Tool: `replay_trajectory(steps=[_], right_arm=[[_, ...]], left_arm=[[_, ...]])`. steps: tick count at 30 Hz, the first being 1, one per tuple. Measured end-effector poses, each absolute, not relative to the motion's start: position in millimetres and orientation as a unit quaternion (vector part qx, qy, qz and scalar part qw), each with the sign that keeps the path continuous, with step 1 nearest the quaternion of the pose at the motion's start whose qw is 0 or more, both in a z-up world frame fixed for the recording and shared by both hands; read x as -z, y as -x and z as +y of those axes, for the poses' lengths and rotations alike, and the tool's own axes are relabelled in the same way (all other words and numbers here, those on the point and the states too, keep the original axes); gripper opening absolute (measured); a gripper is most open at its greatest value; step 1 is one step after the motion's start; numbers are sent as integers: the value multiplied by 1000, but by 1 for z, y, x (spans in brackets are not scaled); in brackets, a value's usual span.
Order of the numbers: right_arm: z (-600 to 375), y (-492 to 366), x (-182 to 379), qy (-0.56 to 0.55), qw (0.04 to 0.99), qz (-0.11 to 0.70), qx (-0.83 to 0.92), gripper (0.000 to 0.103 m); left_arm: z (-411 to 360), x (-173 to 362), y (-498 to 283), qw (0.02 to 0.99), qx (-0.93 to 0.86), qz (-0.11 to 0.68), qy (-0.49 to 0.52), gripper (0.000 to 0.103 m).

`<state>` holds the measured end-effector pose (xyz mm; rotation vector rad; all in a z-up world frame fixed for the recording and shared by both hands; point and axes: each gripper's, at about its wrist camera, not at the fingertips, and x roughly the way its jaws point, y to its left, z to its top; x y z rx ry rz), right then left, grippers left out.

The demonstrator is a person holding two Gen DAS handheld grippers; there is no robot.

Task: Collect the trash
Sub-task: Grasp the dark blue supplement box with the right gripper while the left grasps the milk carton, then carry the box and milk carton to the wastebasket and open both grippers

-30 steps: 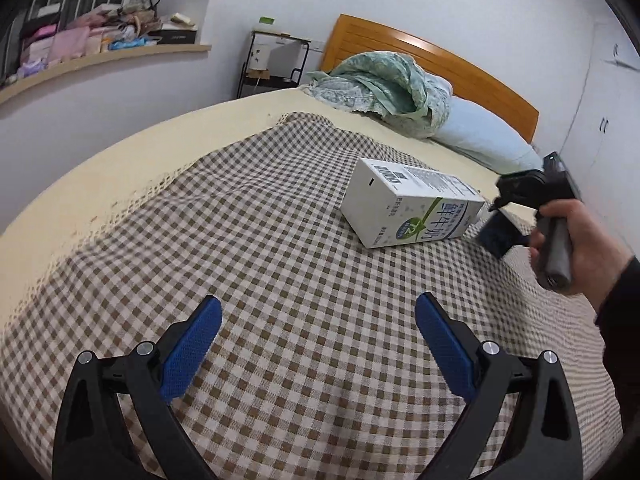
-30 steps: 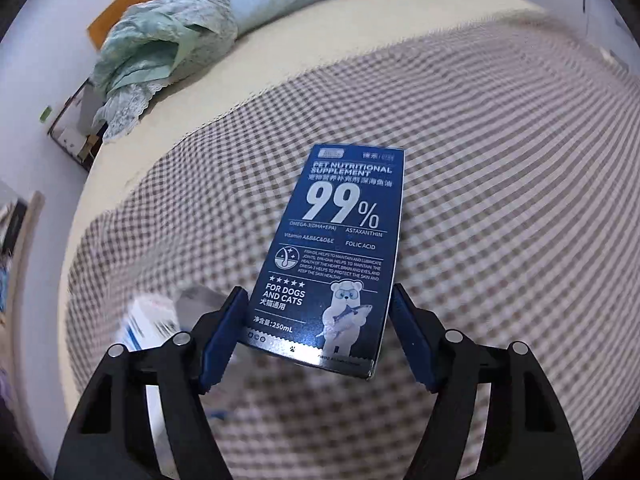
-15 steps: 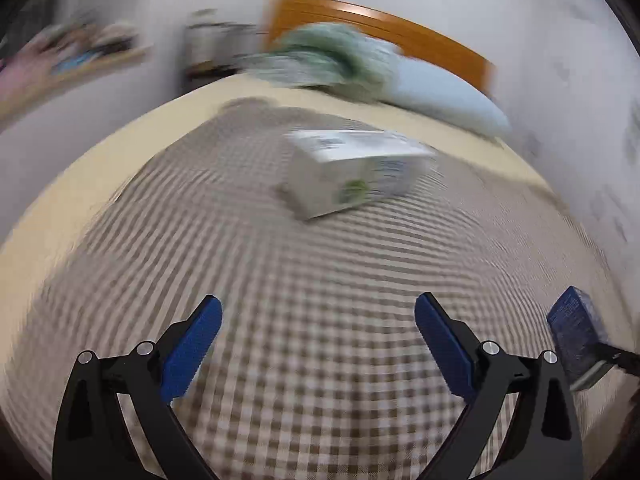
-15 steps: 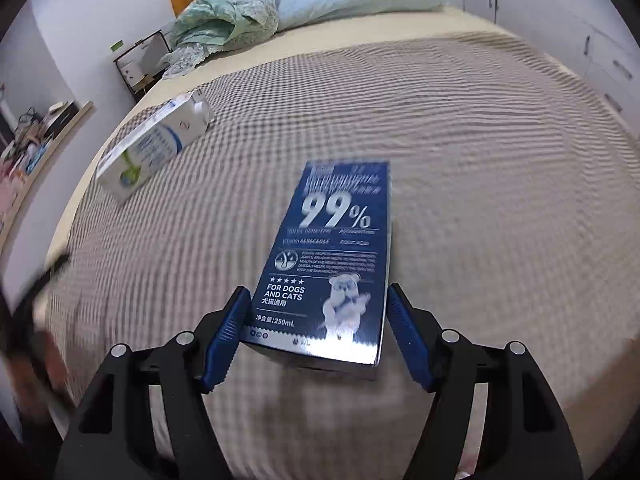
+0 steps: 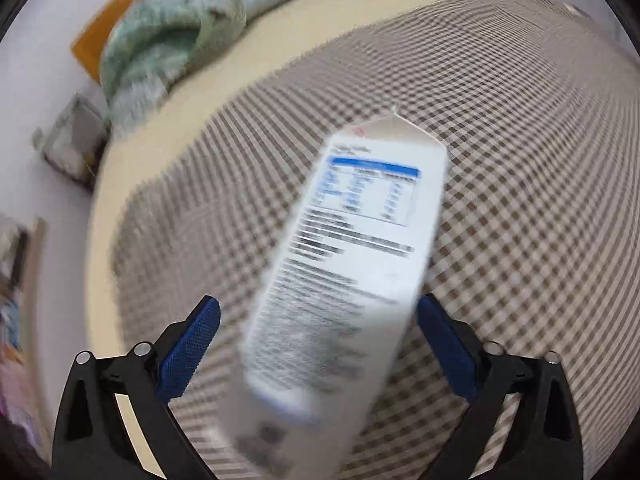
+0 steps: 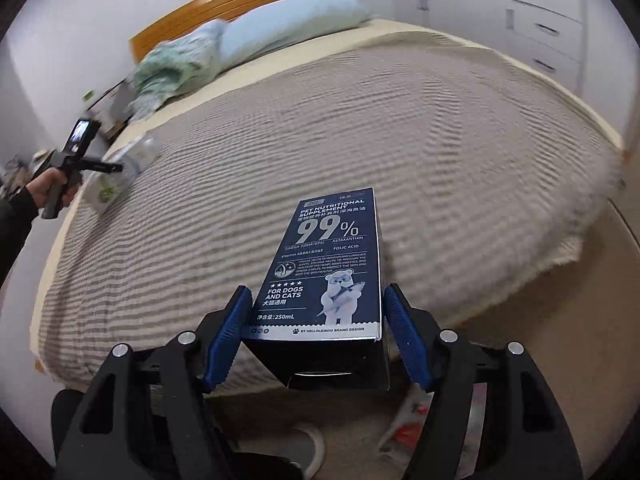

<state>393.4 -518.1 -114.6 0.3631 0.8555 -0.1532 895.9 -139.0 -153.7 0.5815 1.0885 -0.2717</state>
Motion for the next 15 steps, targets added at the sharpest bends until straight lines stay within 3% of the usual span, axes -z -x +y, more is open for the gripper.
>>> replay_trajectory(steps=[8, 15], right_arm=[[-580, -287, 161, -237, 844, 437, 202, 65], [-603, -228, 282, -275, 773, 512, 255, 64]], left_arm=[[-120, 144, -841, 824, 107, 516, -209, 80], [-109, 82, -740, 861, 110, 473, -154, 77]])
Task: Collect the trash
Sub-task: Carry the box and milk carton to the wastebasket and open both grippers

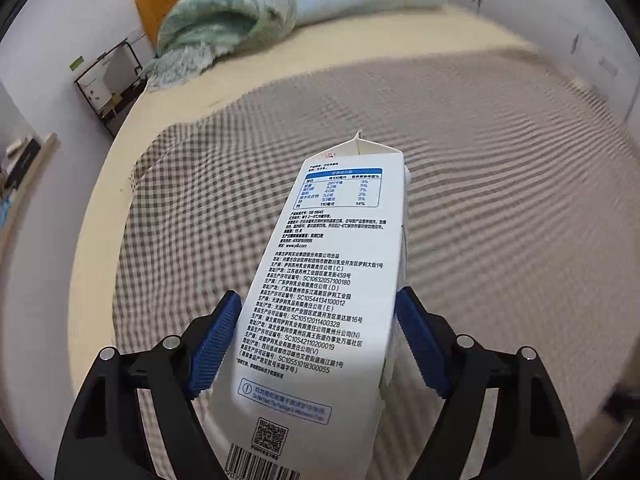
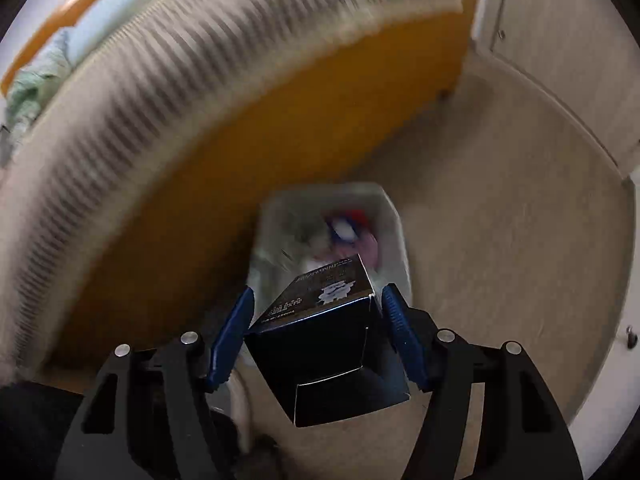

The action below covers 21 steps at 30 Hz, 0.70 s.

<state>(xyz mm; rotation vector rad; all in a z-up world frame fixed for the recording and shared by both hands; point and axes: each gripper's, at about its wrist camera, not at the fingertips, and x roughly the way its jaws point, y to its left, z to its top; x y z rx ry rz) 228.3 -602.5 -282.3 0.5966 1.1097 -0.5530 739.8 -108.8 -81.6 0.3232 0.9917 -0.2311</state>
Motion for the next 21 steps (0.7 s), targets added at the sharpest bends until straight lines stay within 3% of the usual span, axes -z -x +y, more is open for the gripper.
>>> replay_trajectory(steps=[3, 10, 17, 21], right_arm=[[-611, -220, 332, -313, 741, 535, 259, 64], [-638, -250, 348, -288, 770, 517, 240, 64], [-667, -318, 427, -161, 732, 624, 220, 68], [-698, -303, 425, -233, 733, 597, 229, 69]], left_arm=[[-121, 59, -698, 870, 133, 454, -140, 77], [-167, 14, -616, 874, 197, 428, -117, 77], [-244, 23, -535, 850, 299, 424, -88, 77], [-299, 57, -488, 812, 363, 454, -53, 77]])
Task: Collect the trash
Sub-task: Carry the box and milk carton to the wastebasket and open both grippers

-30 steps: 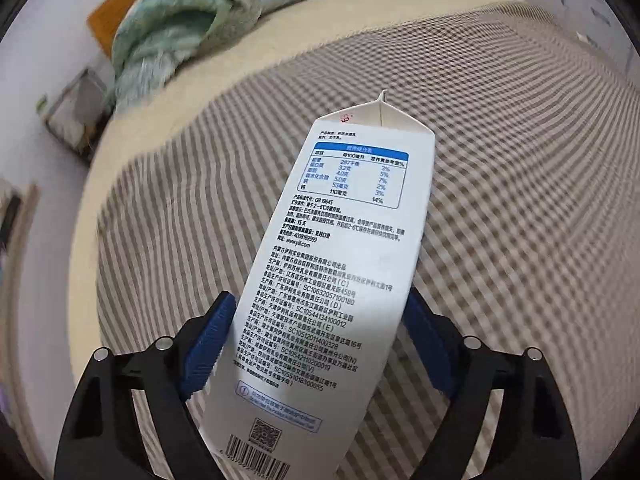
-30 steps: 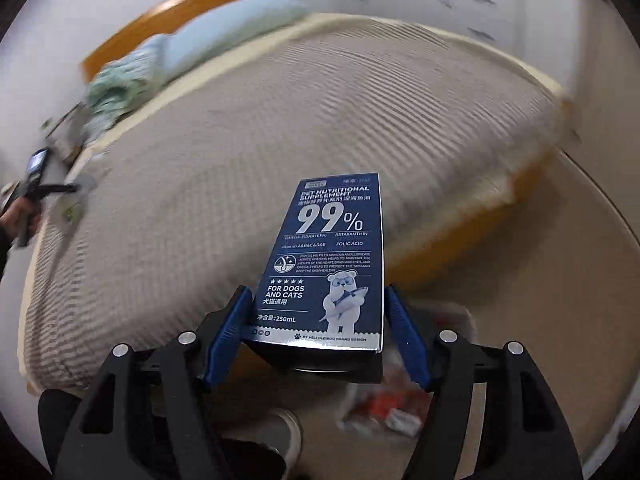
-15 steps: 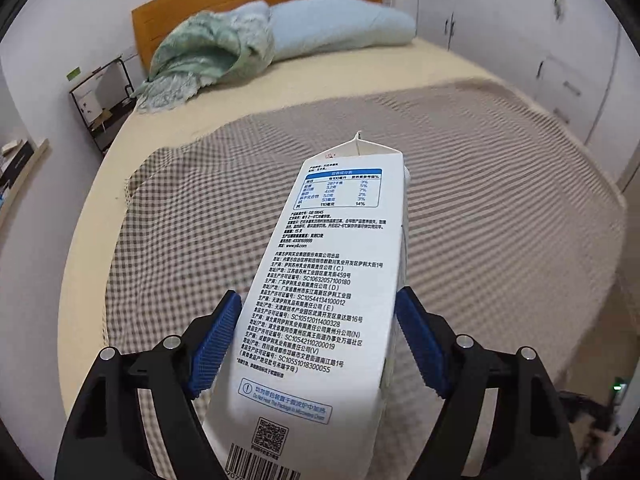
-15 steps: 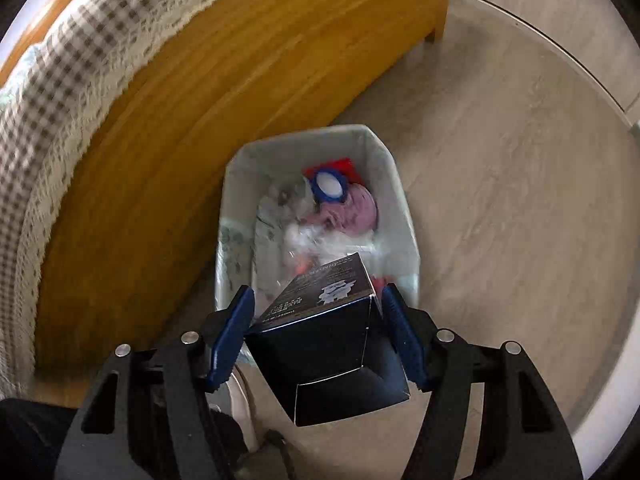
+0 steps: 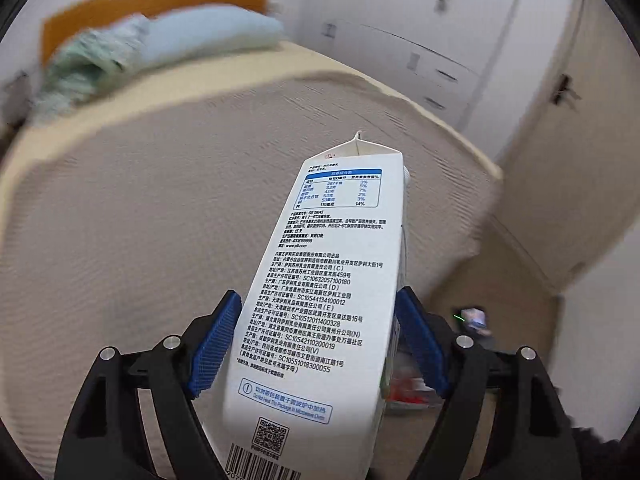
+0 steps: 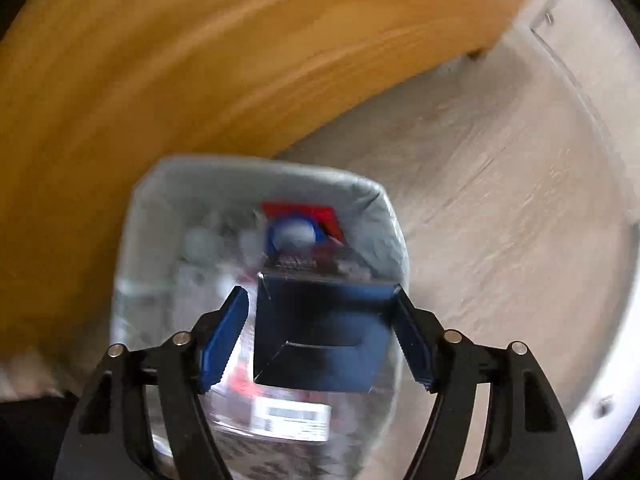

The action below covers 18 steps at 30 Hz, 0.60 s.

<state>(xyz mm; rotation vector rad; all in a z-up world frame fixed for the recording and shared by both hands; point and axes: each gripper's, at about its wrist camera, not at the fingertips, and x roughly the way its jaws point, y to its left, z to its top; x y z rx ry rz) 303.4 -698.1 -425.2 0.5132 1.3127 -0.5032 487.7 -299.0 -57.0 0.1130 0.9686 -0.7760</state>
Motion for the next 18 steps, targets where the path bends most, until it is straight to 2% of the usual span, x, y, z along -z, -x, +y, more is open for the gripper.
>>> replay_trajectory(steps=[3, 7, 10, 12, 18], right_arm=[[-709, -271, 397, -263, 757, 540, 257, 79], [-706, -209, 358, -304, 774, 484, 274, 79], [-694, -159, 340, -338, 774, 451, 289, 79], [-680, -130, 338, -358, 771, 441, 288, 83], [-632, -75, 349, -391, 747, 449, 295, 83]], left_arm=[[-333, 87, -456, 779, 401, 482, -22, 77], [-377, 143, -425, 734, 416, 536, -1, 77], [-414, 189, -401, 708, 413, 572, -28, 77], [-441, 228, -392, 687, 397, 607, -49, 77], [-510, 318, -377, 665, 343, 653, -117, 77]])
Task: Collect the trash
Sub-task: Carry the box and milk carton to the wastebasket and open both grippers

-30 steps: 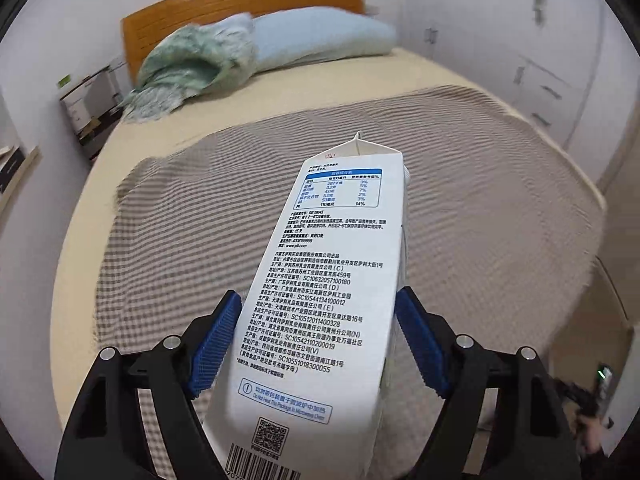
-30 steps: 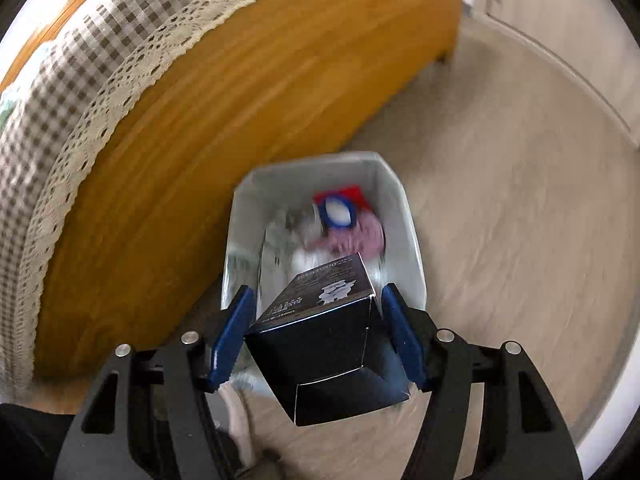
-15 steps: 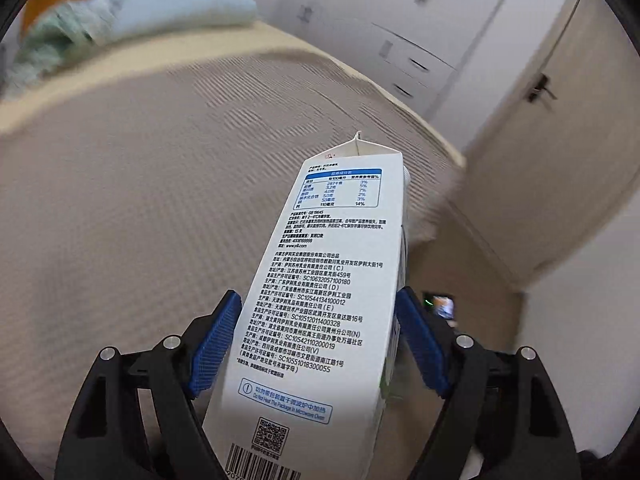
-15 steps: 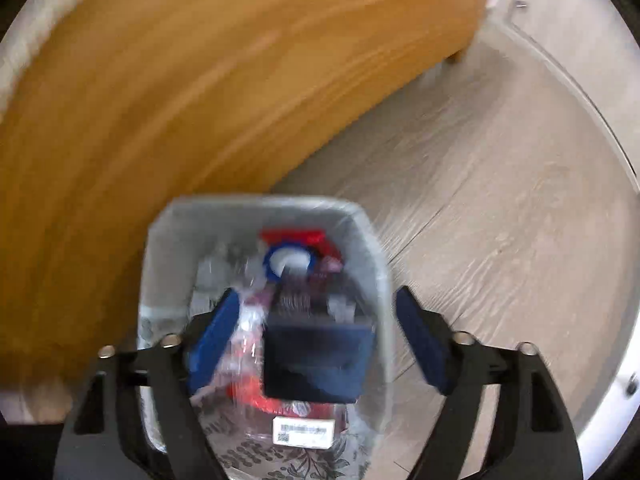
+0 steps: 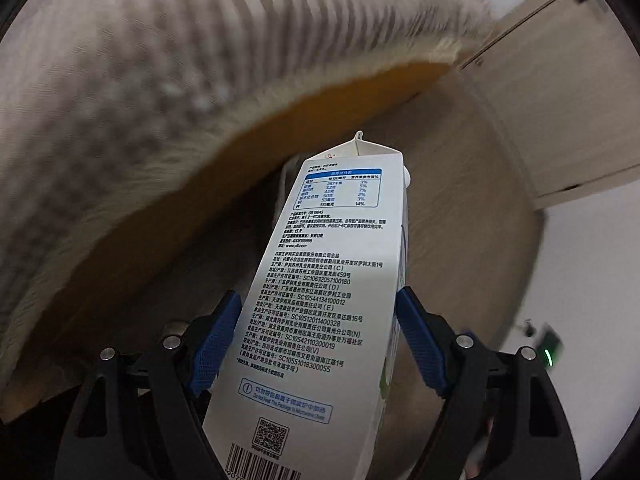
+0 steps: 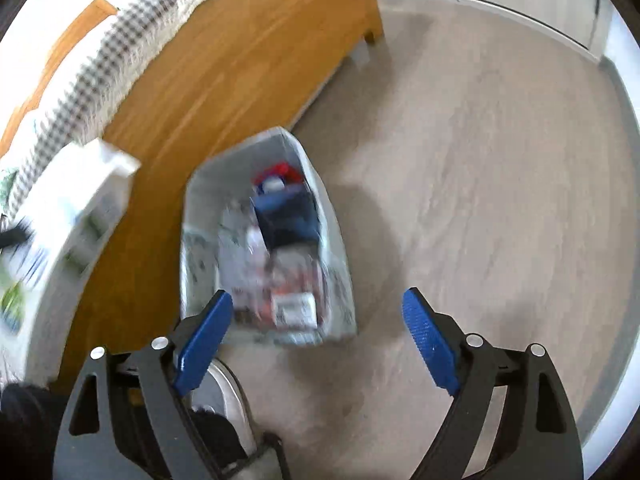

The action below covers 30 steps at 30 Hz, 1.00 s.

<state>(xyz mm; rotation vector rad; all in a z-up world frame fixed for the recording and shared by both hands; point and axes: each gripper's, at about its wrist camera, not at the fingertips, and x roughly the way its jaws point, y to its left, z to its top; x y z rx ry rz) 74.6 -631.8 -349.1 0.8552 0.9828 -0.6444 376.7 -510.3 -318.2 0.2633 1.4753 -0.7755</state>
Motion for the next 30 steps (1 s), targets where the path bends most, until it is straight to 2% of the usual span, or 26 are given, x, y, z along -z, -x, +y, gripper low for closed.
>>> replay_trajectory(steps=[2, 5, 8, 11, 13, 16, 23, 30], right_arm=[[-623, -70, 353, -381, 744, 456, 304, 83], [-615, -72, 360, -395, 746, 452, 289, 83], [-615, -74, 367, -399, 745, 451, 287, 83], [-613, -76, 368, -392, 747, 457, 284, 83], [-612, -78, 369, -380, 749, 461, 287, 83], [-609, -78, 375, -378, 745, 466, 292, 83], [-611, -85, 363, -358, 742, 473, 311, 83], [-606, -82, 328, -335, 747, 476, 322, 83]], left_arm=[[-532, 350, -370, 656, 329, 666, -134, 77], [-568, 393, -358, 684, 297, 644, -171, 77], [-587, 442, -362, 727, 262, 616, -155, 79], [-601, 513, -346, 676, 281, 651, -201, 79], [-595, 525, -334, 667, 296, 649, -217, 85], [-598, 520, -325, 658, 330, 632, -242, 84], [-582, 500, -331, 647, 350, 641, -219, 88], [-564, 448, -322, 649, 354, 646, -189, 88]])
